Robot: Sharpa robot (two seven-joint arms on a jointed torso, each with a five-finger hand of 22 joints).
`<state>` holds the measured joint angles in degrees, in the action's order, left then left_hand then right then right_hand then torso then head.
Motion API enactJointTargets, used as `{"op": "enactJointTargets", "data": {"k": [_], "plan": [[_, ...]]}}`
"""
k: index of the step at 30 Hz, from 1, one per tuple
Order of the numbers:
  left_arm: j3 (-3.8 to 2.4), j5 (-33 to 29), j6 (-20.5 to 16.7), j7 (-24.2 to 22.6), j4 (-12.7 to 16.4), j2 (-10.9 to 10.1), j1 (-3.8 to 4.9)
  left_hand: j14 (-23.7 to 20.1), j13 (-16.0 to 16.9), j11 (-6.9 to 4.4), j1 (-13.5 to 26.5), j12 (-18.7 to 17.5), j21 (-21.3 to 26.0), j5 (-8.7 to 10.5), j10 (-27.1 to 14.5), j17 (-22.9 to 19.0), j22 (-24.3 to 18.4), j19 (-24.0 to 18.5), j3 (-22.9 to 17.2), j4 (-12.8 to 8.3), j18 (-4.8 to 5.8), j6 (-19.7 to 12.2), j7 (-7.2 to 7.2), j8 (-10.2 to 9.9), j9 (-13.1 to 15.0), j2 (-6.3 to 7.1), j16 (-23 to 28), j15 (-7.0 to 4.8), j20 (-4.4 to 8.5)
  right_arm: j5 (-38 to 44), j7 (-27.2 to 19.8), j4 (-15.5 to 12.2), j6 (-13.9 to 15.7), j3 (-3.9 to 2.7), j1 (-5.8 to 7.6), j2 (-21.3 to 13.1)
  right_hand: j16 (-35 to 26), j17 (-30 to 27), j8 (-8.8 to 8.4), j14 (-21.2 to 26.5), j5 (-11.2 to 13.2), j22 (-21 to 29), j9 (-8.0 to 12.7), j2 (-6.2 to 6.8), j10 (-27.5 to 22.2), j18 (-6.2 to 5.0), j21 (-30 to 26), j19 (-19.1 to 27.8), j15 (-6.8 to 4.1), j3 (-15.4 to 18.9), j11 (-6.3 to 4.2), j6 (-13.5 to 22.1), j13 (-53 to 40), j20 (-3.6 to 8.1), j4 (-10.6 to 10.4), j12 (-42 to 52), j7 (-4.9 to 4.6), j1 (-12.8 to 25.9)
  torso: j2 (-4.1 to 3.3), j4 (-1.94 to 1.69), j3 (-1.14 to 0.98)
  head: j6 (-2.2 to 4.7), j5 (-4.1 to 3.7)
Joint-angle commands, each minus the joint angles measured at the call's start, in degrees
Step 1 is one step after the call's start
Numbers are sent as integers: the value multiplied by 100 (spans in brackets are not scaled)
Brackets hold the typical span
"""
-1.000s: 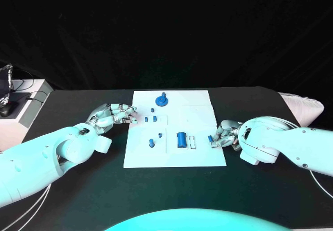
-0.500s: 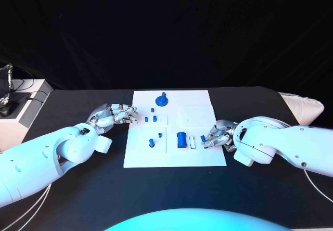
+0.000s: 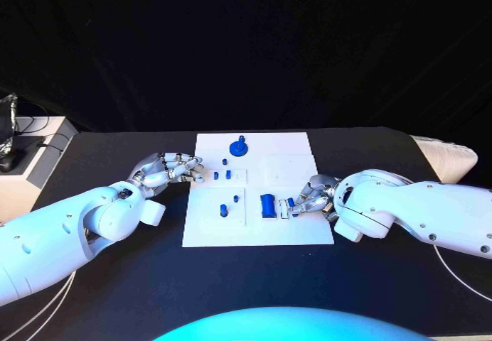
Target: Assemble the parts on the task board
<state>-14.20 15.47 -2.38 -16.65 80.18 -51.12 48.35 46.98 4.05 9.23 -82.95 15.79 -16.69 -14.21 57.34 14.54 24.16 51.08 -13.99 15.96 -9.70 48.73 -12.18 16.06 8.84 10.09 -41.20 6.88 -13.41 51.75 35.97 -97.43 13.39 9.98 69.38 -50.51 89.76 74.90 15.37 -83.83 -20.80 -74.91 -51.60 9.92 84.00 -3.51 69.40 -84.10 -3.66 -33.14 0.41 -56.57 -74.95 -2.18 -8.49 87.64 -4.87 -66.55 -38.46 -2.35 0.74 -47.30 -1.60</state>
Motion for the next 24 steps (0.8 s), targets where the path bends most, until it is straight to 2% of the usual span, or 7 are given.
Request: {"op": "enactJointTargets", "data": {"k": [1, 4, 15, 16, 17, 18, 24], "plan": [[-4, 7, 107, -30, 20, 6, -2, -22, -7, 6, -33, -24, 38, 31, -40, 6, -7, 29, 33, 7, -57, -33, -7, -16, -8, -5, 29, 14, -2, 77, -43, 31, 62, 3, -23, 40, 24, 1510, 7, -617, -24, -1082, 10, -14, 506, 31, 30, -246, -6, -553, -50, -41, -1382, -12, 608, -13, 50, 61, -5, -7, -2, -8, 17], [-4, 8, 108, -30, 19, 2, -2, -22, -7, 6, -33, -24, 38, 31, -40, 6, -7, 29, 33, 7, -57, -33, -7, -16, -8, -5, 29, 14, -2, 87, -109, 48, 138, 3, -32, 70, 24, 1510, -20, -617, -282, -1072, 12, -16, 494, 28, 11, -256, -21, -416, -63, -46, -1367, 7, 573, -45, 64, 148, -5, -2, -7, -8, 18], [-4, 16, 107, -26, 10, 5, -2, -24, -7, 8, -43, -29, 43, 31, -46, 8, -8, 33, 39, 6, -56, -35, -8, -15, -10, -13, 35, 18, -3, -173, -383, 45, 228, 4, -41, 68, 24, 1510, -168, -617, -353, -682, 36, -134, 169, -128, -1133, -194, 14, -220, -11, 89, -978, 6, 593, -826, -1, 111, 0, 8, -9, -19, 33], [-4, 19, 107, -25, 9, 5, -2, -24, -7, 8, -43, -29, 43, 31, -46, 8, -8, 33, 39, 6, -56, -35, -8, -15, -10, -13, 35, 18, -3, -209, -419, 47, 240, 4, -41, 67, 24, 1510, -177, -617, -365, -584, 31, -149, 129, -164, -1407, -169, 14, -210, -8, 99, -930, 2, 600, -918, -8, 93, 0, 8, -9, -19, 33], [-4, 21, 107, -24, 7, 6, -2, -24, -7, 8, -43, -29, 43, 31, -46, 8, -8, 33, 39, 6, -56, -35, -8, -15, -10, -13, 35, 18, -3, -237, -447, 49, 241, 4, -41, 66, 24, 1510, -182, -617, -368, 153, 2, -182, 81, -416, -3308, -21, 5, -160, -1, 99, -861, 4, 614, -1034, -3, 60, 2, 8, -10, -18, 34], [-4, 22, 107, -23, 7, 7, -2, -24, -7, 8, -43, -29, 43, 31, -46, 8, -8, 33, 39, 6, -56, -35, -8, -15, -10, -13, 35, 18, -3, -259, -472, 52, 236, 4, -42, 65, 24, 1510, -192, -617, -395, 462, -13, -216, 31, -452, -3702, -115, 5, -151, -1, 106, -795, 19, 622, -1147, 1, 23, 1, 7, -9, -19, 33], [-4, 27, 108, -19, 2, 7, -2, -25, -6, 9, -51, -31, 45, 29, -48, 9, -9, 34, 41, 4, -56, -36, -9, -15, -11, -17, 38, 18, -3, -292, -503, 63, 98, 4, -43, 66, 24, 1510, -215, -617, -366, 1005, -36, -216, 59, -511, -4350, -325, -28, -108, -26, 124, -819, 56, 634, -1079, -1, -8, -1, 6, -9, -24, 36]]}}
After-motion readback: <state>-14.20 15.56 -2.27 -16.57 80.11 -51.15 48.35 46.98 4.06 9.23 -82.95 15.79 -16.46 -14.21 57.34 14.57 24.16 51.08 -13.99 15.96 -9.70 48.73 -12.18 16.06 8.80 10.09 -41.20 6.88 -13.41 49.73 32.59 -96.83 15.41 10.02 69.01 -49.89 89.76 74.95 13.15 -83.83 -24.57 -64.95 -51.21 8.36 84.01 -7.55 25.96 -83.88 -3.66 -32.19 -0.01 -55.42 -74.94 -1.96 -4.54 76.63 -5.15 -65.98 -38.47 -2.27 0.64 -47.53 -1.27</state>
